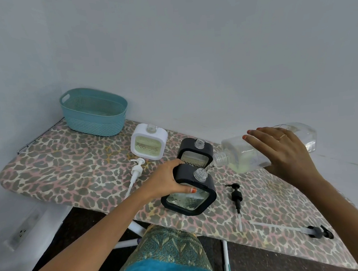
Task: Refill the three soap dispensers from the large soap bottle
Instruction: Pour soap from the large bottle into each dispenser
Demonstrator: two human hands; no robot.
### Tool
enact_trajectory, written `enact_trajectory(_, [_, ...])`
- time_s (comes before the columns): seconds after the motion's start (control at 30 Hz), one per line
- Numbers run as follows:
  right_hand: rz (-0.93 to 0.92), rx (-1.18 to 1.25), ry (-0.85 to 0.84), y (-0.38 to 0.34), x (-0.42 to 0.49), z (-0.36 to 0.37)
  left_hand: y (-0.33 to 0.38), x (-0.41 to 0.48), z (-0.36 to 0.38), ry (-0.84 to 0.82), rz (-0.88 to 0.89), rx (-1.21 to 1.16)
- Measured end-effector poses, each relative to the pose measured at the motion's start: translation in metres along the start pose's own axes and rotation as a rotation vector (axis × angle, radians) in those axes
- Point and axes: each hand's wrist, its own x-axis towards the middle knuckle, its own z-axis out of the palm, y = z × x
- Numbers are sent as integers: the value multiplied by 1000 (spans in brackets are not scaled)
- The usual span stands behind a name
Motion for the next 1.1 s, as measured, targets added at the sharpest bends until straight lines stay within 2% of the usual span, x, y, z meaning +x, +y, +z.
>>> enact_trajectory(1.1, [-25,-6,19,0,2,-3,6,-1,0,-16,-4,-46])
